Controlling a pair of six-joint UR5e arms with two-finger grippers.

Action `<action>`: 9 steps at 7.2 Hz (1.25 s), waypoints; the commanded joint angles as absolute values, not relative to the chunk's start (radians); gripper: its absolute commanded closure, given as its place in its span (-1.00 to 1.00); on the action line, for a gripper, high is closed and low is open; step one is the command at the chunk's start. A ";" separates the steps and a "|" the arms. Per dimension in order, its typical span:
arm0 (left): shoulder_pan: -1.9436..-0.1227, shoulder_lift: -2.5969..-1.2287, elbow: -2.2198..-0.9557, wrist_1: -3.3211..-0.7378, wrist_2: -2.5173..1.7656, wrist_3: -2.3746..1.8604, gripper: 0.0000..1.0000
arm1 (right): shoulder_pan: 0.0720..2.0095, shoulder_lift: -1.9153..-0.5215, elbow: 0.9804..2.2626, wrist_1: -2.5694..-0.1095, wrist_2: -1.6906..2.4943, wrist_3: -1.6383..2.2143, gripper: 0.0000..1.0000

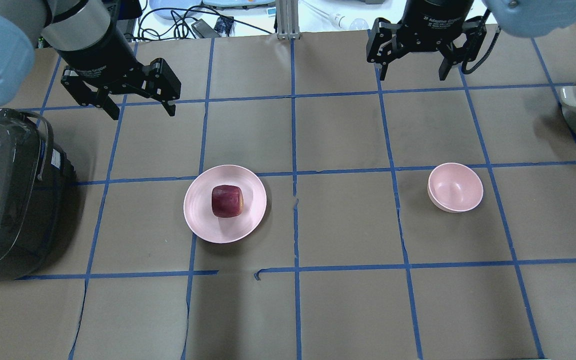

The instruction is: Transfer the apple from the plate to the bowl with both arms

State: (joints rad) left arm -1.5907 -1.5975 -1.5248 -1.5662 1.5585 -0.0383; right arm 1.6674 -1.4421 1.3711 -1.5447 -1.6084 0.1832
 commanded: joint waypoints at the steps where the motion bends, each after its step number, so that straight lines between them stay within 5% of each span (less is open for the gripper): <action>1: -1.591 -1.597 -1.525 -1.566 1.559 -0.038 -1.00 | 1.667 -1.440 1.370 -1.545 -1.609 0.183 -1.00; 6: -1.592 -1.637 -1.541 -1.545 1.548 -0.104 -1.00 | 1.654 -1.436 1.373 -1.552 -1.615 0.096 -1.00; 9: -1.661 -1.692 -1.670 -1.402 1.552 -0.144 -1.00 | 1.399 -1.425 1.443 -1.554 -1.611 -0.200 -1.00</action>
State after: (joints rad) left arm -1.6179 -1.6726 -1.6027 -1.4898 1.5482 -0.1286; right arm 1.5220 -1.4254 1.4059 -1.5548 -1.6182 -0.0731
